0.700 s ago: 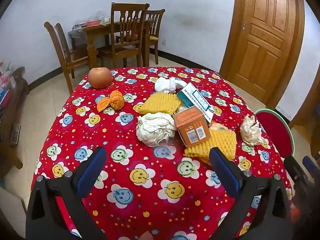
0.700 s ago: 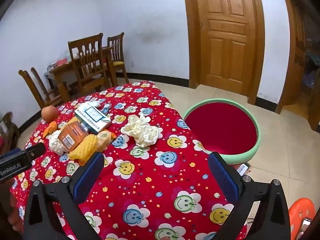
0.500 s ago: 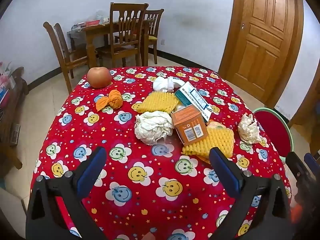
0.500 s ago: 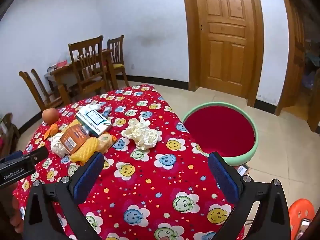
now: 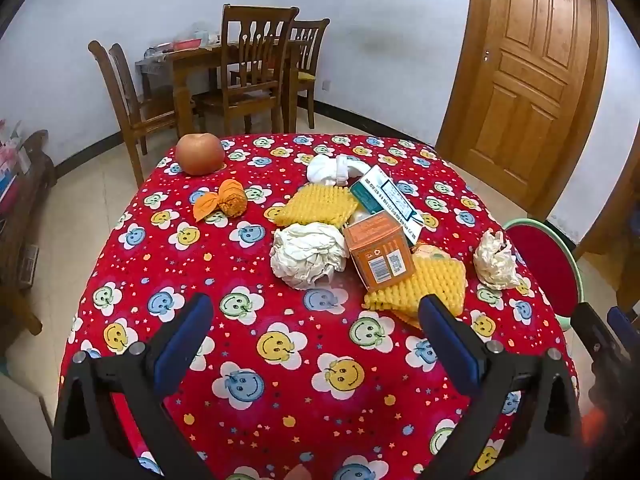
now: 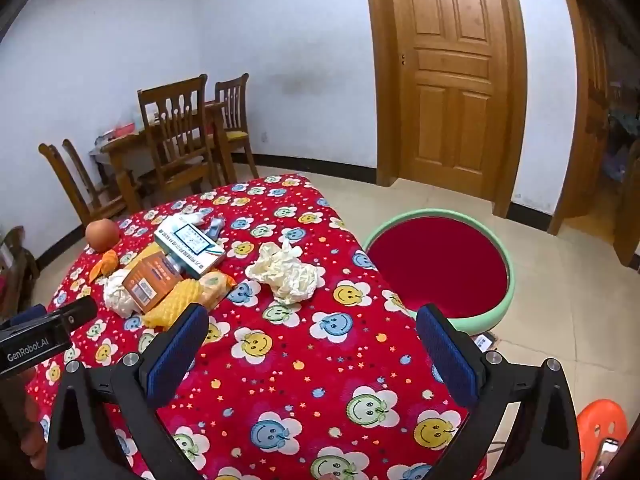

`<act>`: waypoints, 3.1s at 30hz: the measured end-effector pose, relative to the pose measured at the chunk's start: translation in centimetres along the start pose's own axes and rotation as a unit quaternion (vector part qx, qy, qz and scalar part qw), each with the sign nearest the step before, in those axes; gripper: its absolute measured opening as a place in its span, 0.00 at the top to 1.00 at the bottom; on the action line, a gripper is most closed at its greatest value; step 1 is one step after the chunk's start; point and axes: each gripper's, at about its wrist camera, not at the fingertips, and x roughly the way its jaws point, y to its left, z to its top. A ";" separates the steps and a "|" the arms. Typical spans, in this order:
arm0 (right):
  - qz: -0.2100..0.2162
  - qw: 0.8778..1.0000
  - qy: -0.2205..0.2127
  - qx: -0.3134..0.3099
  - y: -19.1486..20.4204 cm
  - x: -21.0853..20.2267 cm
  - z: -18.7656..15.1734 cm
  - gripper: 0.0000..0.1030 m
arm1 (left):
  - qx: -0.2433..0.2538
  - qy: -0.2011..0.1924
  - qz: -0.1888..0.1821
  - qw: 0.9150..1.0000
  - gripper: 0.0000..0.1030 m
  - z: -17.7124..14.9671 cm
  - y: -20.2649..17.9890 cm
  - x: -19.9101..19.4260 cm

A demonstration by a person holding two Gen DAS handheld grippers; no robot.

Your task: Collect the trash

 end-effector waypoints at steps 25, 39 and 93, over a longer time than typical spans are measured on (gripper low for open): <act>0.000 1.000 0.000 0.008 -0.5 0.1 0.0 0.00 | 0.000 -0.003 0.001 1.000 0.02 0.2 0.1 -0.2; 0.000 1.000 -0.003 0.009 -0.5 0.0 0.0 0.00 | 0.001 -0.004 0.001 1.000 0.02 0.2 0.0 -0.2; 0.002 1.000 0.010 0.016 -0.6 0.8 -0.2 0.00 | 0.002 0.001 0.006 1.000 0.02 0.8 0.1 0.5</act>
